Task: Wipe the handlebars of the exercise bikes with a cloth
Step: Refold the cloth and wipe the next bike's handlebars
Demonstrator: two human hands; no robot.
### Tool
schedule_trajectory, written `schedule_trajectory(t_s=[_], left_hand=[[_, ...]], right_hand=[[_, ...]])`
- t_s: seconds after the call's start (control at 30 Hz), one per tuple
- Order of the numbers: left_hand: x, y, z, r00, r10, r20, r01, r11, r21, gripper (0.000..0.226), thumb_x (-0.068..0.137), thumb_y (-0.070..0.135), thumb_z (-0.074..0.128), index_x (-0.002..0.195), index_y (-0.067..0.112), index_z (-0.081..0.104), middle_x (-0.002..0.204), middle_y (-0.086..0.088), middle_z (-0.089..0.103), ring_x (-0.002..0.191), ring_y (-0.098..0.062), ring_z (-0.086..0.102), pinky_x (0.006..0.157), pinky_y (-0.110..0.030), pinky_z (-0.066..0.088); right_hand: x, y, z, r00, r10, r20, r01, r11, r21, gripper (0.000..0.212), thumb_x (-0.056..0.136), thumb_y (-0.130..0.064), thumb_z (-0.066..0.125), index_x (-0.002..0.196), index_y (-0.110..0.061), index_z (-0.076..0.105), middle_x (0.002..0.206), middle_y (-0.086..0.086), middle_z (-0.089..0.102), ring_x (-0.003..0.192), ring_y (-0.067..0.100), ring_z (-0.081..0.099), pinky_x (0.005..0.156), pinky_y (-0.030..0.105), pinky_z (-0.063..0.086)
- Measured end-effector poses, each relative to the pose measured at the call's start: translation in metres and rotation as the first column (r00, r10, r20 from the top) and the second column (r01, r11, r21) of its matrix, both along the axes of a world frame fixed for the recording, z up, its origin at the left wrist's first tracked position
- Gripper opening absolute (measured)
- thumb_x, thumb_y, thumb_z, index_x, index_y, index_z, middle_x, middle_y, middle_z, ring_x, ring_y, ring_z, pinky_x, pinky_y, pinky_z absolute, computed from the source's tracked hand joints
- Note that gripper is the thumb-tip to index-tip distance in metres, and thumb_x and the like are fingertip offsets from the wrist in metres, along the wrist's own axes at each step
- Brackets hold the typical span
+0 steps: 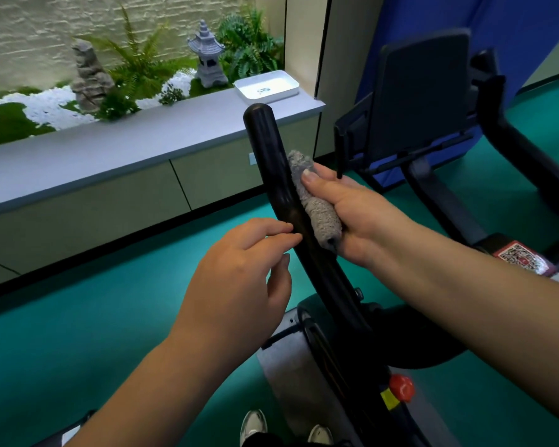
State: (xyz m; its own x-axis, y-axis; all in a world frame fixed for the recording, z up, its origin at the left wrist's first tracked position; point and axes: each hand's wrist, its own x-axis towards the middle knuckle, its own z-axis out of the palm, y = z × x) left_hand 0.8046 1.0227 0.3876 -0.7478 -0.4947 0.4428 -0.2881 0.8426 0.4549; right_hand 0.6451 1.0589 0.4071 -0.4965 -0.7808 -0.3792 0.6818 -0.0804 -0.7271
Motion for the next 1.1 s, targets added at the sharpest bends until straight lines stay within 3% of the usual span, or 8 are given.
schedule_trajectory(t_s=[0.1, 0.2, 0.3, 0.47, 0.6, 0.9, 1.03, 1.1], left_hand=[[0.001, -0.001, 0.000, 1.000, -0.011, 0.013, 0.011, 1.000, -0.008, 0.031, 0.085, 0.019, 0.050, 0.108, 0.018, 0.071, 0.111, 0.006, 0.066, 0.103, -0.010, 0.059, 0.095, -0.018, 0.042], [0.003, -0.001, 0.001, 1.000, -0.014, 0.028, 0.014, 1.000, -0.011, 0.033, 0.086, 0.021, 0.048, 0.110, 0.019, 0.070, 0.113, 0.007, 0.066, 0.104, -0.009, 0.058, 0.094, -0.019, 0.042], [0.003, -0.001, 0.001, 0.999, -0.023, 0.024, 0.024, 1.000, -0.007, 0.033, 0.086, 0.022, 0.047, 0.110, 0.019, 0.070, 0.112, 0.007, 0.066, 0.105, -0.009, 0.058, 0.094, -0.019, 0.042], [0.001, -0.006, 0.003, 0.999, -0.029, -0.024, 0.028, 0.999, -0.024, 0.029, 0.086, 0.017, 0.050, 0.104, 0.018, 0.073, 0.106, 0.007, 0.067, 0.101, -0.008, 0.058, 0.093, -0.018, 0.043], [0.000, -0.009, 0.003, 0.999, -0.035, -0.035, 0.035, 0.999, -0.016, 0.027, 0.086, 0.016, 0.052, 0.102, 0.020, 0.073, 0.104, 0.008, 0.067, 0.098, -0.008, 0.059, 0.091, -0.017, 0.044], [-0.002, -0.011, 0.005, 0.999, -0.039, -0.018, 0.039, 0.999, -0.015, 0.030, 0.087, 0.021, 0.048, 0.102, 0.018, 0.073, 0.103, 0.008, 0.068, 0.096, -0.009, 0.061, 0.090, -0.016, 0.043], [0.000, -0.010, 0.003, 0.999, -0.036, -0.030, 0.037, 0.999, 0.003, 0.030, 0.086, 0.021, 0.048, 0.104, 0.019, 0.073, 0.105, 0.009, 0.067, 0.098, -0.009, 0.061, 0.090, -0.019, 0.044], [0.001, -0.009, 0.002, 0.999, -0.028, -0.028, 0.028, 1.000, 0.014, 0.031, 0.087, 0.022, 0.047, 0.105, 0.020, 0.073, 0.107, 0.010, 0.067, 0.099, -0.008, 0.060, 0.091, -0.019, 0.044]], right_hand=[[0.000, -0.012, 0.001, 0.997, -0.048, 0.064, 0.051, 0.998, -0.038, 0.020, 0.091, -0.008, 0.059, 0.111, -0.009, 0.061, 0.081, 0.002, 0.071, 0.067, 0.013, 0.069, 0.058, 0.027, 0.058], [-0.002, -0.022, 0.005, 0.997, -0.017, 0.082, 0.023, 0.997, -0.068, 0.010, 0.094, -0.011, 0.055, 0.101, -0.016, 0.060, 0.066, -0.004, 0.071, 0.059, 0.009, 0.068, 0.056, 0.023, 0.057], [-0.004, -0.016, 0.005, 0.999, 0.019, 0.043, -0.016, 0.998, -0.066, 0.012, 0.094, -0.010, 0.055, 0.101, -0.016, 0.061, 0.070, -0.003, 0.072, 0.064, 0.010, 0.069, 0.060, 0.025, 0.058], [0.000, 0.023, -0.002, 0.984, 0.106, -0.142, -0.100, 0.994, 0.048, 0.031, 0.092, -0.004, 0.055, 0.121, -0.007, 0.062, 0.097, 0.010, 0.071, 0.076, 0.016, 0.068, 0.064, 0.025, 0.057], [0.007, 0.057, -0.007, 0.944, 0.093, -0.318, -0.031, 0.981, 0.193, 0.026, 0.081, -0.003, 0.065, 0.106, -0.010, 0.070, 0.091, 0.008, 0.075, 0.076, 0.015, 0.070, 0.064, 0.024, 0.057], [0.013, 0.025, 0.009, 0.872, 0.067, -0.485, 0.009, 0.988, 0.153, 0.021, 0.083, -0.005, 0.069, 0.102, -0.012, 0.071, 0.094, 0.009, 0.074, 0.077, 0.017, 0.068, 0.070, 0.030, 0.058], [0.017, 0.055, 0.002, 0.760, 0.098, -0.642, 0.050, 0.977, 0.209, 0.019, 0.080, -0.003, 0.070, 0.095, -0.015, 0.073, 0.091, 0.002, 0.075, 0.081, 0.009, 0.069, 0.073, 0.020, 0.056], [0.019, 0.067, -0.001, 0.749, 0.091, -0.656, 0.080, 0.971, 0.226, 0.018, 0.079, -0.004, 0.071, 0.091, -0.017, 0.073, 0.089, 0.000, 0.075, 0.079, 0.008, 0.069, 0.069, 0.019, 0.054]])
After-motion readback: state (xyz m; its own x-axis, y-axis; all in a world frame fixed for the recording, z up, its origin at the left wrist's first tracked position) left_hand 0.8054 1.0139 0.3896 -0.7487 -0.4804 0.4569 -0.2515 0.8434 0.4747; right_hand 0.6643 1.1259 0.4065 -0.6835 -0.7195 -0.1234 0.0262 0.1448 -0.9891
